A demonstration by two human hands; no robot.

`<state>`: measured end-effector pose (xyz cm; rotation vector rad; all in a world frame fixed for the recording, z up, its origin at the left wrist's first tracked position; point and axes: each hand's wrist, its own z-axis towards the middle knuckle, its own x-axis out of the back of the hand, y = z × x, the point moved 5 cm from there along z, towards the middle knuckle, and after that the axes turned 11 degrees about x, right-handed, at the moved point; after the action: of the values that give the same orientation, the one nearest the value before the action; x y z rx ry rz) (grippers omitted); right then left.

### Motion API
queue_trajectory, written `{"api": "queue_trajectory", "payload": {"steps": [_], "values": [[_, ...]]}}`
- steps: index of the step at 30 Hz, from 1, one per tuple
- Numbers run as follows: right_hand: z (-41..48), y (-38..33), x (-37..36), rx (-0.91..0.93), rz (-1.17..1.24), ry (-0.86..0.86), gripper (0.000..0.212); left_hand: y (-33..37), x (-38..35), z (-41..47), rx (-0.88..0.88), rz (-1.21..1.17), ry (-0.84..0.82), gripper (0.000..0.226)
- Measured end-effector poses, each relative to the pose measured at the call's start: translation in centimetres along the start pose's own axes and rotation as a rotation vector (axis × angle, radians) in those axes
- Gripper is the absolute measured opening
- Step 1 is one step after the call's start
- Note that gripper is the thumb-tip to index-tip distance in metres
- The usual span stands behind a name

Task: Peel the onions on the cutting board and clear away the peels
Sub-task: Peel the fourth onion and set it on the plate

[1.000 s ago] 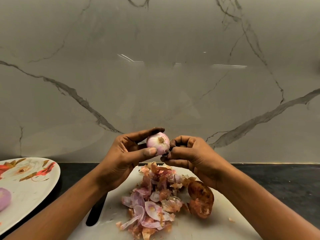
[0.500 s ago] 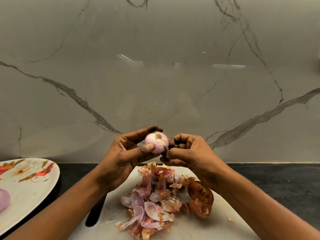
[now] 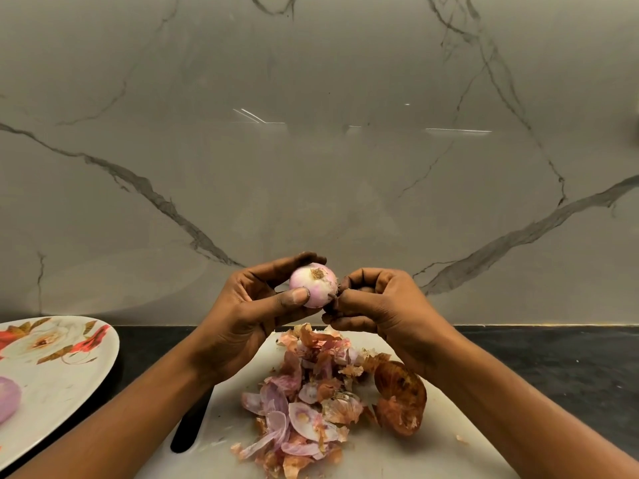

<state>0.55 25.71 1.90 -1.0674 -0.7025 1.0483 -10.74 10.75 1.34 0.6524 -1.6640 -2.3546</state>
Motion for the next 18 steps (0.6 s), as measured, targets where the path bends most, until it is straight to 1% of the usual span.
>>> {"api": "queue_trajectory", "payload": {"steps": [8,14,18], "values": [[-0.06,-0.36,-0.18,-0.028,0.069,-0.020,0.018,0.07,0.38,0.17,0.004,0.015,-0.005,0.048],[0.00,-0.23,-0.02,-0.014,0.027,0.000,0.016,-0.04,0.37,0.13,0.003,0.023,0.007,0.048],[0.13,0.00,0.33,0.025,-0.025,0.026,0.011,-0.08,0.47,0.23,0.010,-0.030,-0.013,0.046]]}}
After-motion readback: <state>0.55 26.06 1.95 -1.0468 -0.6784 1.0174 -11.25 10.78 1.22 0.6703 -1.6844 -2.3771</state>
